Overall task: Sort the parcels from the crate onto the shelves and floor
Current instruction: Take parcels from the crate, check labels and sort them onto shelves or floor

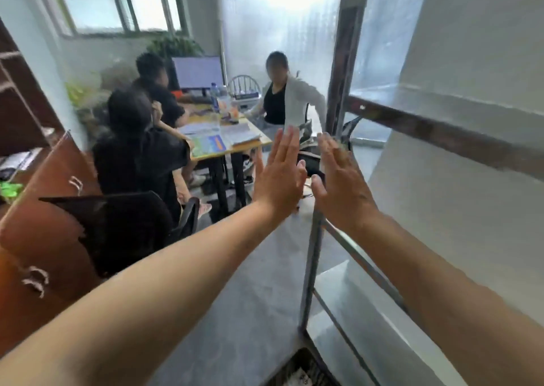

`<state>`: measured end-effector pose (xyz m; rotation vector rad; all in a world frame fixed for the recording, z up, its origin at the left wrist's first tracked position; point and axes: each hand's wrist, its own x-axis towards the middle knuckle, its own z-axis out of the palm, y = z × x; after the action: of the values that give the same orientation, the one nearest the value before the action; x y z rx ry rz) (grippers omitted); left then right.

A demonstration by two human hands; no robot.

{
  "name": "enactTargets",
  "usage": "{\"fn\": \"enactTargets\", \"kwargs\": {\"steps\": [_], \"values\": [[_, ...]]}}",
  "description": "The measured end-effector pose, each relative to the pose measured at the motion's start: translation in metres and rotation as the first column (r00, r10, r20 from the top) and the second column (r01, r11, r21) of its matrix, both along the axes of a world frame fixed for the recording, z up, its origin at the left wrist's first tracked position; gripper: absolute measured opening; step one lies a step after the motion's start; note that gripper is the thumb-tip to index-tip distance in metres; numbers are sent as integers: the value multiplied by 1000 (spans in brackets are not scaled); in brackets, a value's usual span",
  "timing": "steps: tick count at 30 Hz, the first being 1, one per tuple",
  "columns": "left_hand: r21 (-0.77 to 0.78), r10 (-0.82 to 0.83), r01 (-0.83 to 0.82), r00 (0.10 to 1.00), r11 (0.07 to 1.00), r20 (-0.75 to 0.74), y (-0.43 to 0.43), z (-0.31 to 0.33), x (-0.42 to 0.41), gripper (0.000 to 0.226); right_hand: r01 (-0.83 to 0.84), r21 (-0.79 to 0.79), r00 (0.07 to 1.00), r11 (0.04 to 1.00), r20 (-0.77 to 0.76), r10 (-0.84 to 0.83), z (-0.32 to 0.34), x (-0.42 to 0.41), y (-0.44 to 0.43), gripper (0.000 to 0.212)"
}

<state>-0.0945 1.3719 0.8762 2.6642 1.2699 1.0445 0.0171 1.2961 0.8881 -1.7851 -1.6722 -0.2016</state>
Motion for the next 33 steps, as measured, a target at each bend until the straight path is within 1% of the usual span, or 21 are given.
{"fn": "enactTargets", "kwargs": {"steps": [4, 6, 9, 13, 16, 19, 21, 23, 25, 28, 31, 33], "values": [[206, -79, 61, 994, 977, 80, -83, 77, 23, 61, 110, 234, 977, 966, 153, -148, 88, 13, -84, 69], [287, -143, 110, 985, 952, 98, -133, 104, 40, 60, 170, 310, 958, 935, 172, -231, 114, 19, -135, 66], [377, -232, 192, 971, 906, 64, -210, 135, 69, 57, 285, 391, 914, 875, 164, -371, 136, 32, -220, 60], [434, -350, 313, 937, 845, 5, -318, 167, 116, 59, 460, 411, 810, 787, 169, -562, 157, 63, -345, 58], [462, -470, 415, 882, 784, 5, -414, 178, 161, 59, 607, 422, 669, 674, 187, -719, 167, 91, -458, 55], [435, -649, 579, 760, 690, 18, -527, 175, 194, 58, 756, 389, 488, 527, 202, -849, 169, 108, -574, 57], [396, -744, 676, 668, 621, 26, -604, 163, 206, 57, 839, 380, 340, 390, 193, -920, 165, 112, -649, 58], [366, -815, 759, 579, 538, -3, -678, 146, 215, 57, 894, 358, 214, 268, 183, -959, 154, 110, -721, 58], [344, -876, 832, 480, 435, -53, -749, 128, 223, 58, 931, 326, 110, 167, 185, -977, 139, 102, -791, 59], [327, -933, 898, 344, 295, -103, -847, 108, 232, 59, 959, 284, -53, -4, 164, -985, 111, 85, -888, 59], [283, -980, 954, 143, 99, -140, -942, 83, 234, 58, 954, 211, -238, -211, 111, -965, 75, 62, -982, 57], [262, -988, 965, 12, -30, -155, -1003, 63, 231, 58, 929, 144, -356, -340, 106, -928, 51, 46, -1039, 59]]}}
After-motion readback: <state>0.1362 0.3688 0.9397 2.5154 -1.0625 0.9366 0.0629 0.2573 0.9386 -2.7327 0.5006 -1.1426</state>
